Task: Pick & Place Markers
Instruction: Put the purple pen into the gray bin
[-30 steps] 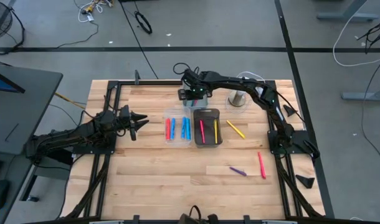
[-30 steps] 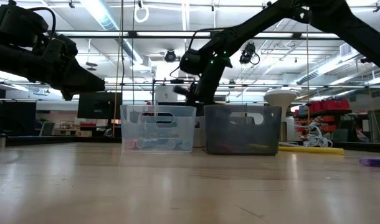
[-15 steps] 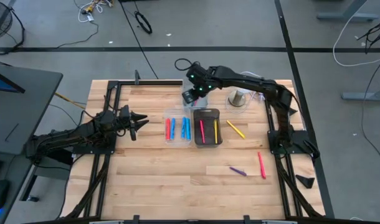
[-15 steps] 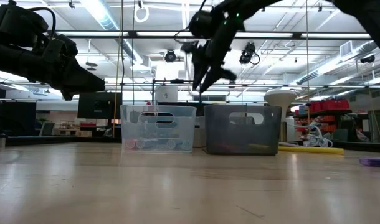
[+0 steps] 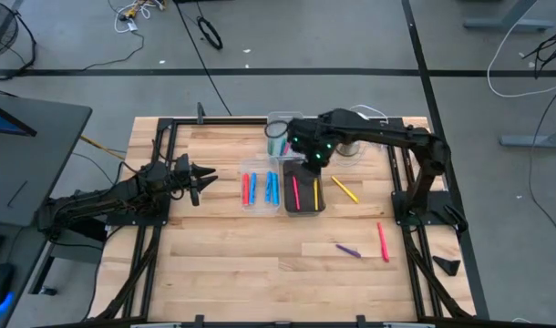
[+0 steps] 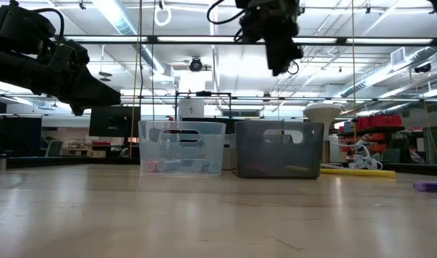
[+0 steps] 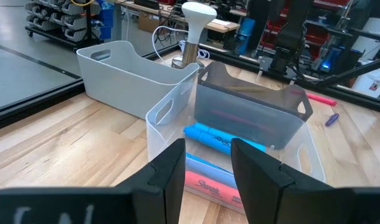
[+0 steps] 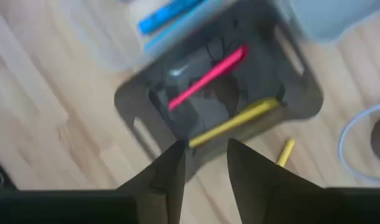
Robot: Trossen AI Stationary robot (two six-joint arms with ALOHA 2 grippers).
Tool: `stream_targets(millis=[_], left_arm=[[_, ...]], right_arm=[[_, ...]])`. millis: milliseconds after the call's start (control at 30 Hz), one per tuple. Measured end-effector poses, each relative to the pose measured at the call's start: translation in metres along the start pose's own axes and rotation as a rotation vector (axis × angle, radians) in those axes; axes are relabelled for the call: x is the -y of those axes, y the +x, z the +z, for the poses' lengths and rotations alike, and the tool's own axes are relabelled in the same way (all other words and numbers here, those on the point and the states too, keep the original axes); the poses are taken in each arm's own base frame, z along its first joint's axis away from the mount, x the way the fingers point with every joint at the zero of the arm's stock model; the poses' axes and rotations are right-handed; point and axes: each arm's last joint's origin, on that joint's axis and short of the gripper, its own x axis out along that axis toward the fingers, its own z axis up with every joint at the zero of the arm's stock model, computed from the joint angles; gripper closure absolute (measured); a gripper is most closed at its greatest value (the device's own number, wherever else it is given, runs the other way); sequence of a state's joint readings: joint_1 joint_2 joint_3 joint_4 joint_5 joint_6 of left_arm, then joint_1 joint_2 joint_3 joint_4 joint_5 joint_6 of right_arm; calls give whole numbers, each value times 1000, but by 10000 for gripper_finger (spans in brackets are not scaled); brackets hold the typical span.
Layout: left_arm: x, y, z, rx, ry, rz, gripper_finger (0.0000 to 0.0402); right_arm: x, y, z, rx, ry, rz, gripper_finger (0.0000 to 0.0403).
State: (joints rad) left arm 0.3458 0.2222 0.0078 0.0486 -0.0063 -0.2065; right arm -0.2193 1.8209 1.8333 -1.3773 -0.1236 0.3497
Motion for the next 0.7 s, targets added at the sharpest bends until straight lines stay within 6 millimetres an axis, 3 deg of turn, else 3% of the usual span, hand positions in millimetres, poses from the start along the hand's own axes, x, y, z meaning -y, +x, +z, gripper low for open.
stream_targets(millis=[267, 700], left_arm=[[0, 0, 0, -1, 0, 0, 266], [0, 0, 0, 0, 0, 0, 266]], right_arm=[[-21, 6, -43, -51, -81, 0, 282], [-33, 35, -152, -132, 6, -4, 282]])
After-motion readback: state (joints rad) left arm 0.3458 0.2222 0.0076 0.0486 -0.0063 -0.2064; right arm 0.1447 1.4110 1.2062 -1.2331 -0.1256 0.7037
